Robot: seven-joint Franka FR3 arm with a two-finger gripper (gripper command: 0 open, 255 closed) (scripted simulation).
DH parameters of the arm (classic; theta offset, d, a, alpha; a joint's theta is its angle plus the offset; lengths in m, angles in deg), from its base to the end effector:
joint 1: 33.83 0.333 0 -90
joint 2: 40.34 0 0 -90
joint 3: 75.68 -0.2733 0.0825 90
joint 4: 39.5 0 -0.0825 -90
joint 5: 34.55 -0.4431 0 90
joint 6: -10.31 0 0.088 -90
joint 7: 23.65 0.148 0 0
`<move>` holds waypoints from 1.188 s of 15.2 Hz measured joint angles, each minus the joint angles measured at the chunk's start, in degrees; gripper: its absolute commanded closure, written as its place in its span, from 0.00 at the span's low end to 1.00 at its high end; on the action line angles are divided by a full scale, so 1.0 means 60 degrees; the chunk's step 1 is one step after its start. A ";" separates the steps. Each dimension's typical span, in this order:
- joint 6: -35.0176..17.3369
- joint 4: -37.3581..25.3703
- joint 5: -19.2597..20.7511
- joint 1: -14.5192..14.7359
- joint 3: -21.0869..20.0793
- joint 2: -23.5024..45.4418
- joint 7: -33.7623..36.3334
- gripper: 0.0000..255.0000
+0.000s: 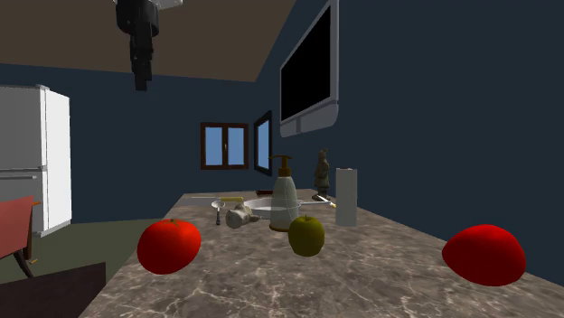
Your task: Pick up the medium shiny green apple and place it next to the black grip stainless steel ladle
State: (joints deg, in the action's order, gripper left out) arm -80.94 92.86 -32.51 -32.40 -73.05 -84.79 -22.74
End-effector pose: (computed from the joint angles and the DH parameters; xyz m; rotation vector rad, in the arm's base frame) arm 0.4038 -0.0151 0.5415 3.1368 -0.0390 0.0906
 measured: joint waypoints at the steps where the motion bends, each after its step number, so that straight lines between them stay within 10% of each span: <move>1: 0.0000 0.0000 0.0000 0.0000 0.0000 0.0000 0.0000 0.00; 18: -0.4659 -0.0286 0.0180 -0.0045 0.0902 0.4486 -0.0990 0.00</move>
State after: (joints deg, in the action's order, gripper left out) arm -108.89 91.15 -31.43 -32.67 -67.64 -57.88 -28.68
